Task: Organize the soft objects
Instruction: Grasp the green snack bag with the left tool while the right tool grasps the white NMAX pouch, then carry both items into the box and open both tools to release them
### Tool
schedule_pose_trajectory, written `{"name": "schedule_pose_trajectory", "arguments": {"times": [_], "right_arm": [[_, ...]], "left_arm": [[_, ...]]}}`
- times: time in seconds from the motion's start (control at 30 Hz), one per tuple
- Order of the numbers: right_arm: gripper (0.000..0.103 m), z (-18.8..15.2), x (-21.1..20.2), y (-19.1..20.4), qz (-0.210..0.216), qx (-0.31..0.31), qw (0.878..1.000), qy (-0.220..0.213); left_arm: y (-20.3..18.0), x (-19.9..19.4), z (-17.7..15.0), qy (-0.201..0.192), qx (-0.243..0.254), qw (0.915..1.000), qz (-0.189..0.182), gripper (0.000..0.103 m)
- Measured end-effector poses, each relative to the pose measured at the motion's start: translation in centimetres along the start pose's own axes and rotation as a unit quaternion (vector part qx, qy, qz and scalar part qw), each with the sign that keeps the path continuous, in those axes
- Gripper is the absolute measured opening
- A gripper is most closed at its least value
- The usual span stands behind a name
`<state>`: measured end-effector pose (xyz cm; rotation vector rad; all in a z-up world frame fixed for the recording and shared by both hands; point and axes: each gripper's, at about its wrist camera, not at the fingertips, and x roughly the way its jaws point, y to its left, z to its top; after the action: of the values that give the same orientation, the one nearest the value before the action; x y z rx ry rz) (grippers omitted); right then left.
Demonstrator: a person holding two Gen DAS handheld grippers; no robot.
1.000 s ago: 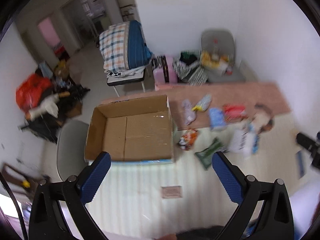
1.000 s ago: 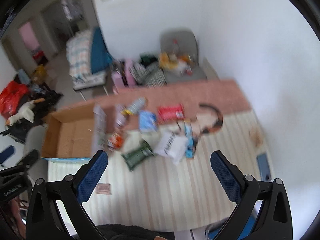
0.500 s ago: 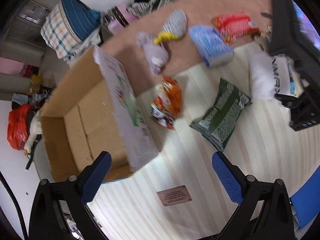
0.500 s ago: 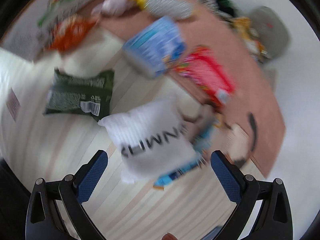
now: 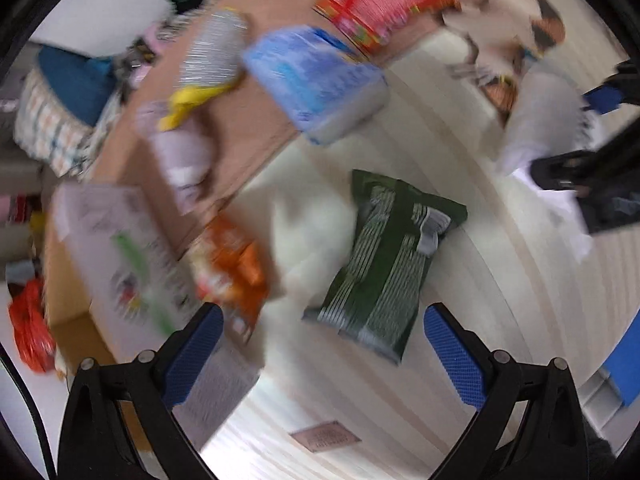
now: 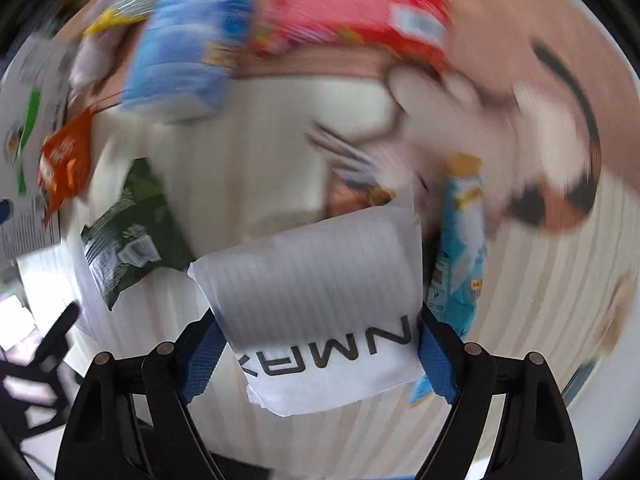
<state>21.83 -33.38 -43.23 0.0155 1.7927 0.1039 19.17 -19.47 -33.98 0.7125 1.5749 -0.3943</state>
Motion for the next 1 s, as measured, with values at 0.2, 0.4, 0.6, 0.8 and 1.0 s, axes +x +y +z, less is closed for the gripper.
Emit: {"name": "schedule_pose_trajectory", "arguments": {"times": [0.2,0.4,0.6,0.8,1.0], "right_arm": [[0.089,0.3,1.7,-2.3,0.019,0.023,1.000,0.001],[0.089,1.4,-0.3,-3.0,0.022,0.047,0.999,0.011],[0.092,0.9,-0.5,-3.5,0.009,0.050,0.999,0.001],[0.090,-0.5,0.7,-3.0,-0.006,0.055,0.998,-0.004],[0.072,-3.3,-0.3,-1.7,-0.019,0.077,0.996,-0.038]], "left_arm": [[-0.8,4.7,2.5,0.055,0.015,0.9971,-0.050,0.075],[1.1,5.6,1.9,0.082,-0.107,0.9833,-0.122,0.047],[3.3,7.5,0.6,0.095,-0.208,0.9549,-0.190,0.059],[2.1,7.2,1.2,0.076,-0.169,0.9721,-0.144,0.048],[3.6,4.9,0.6,0.033,-0.213,0.9661,-0.143,0.033]]}}
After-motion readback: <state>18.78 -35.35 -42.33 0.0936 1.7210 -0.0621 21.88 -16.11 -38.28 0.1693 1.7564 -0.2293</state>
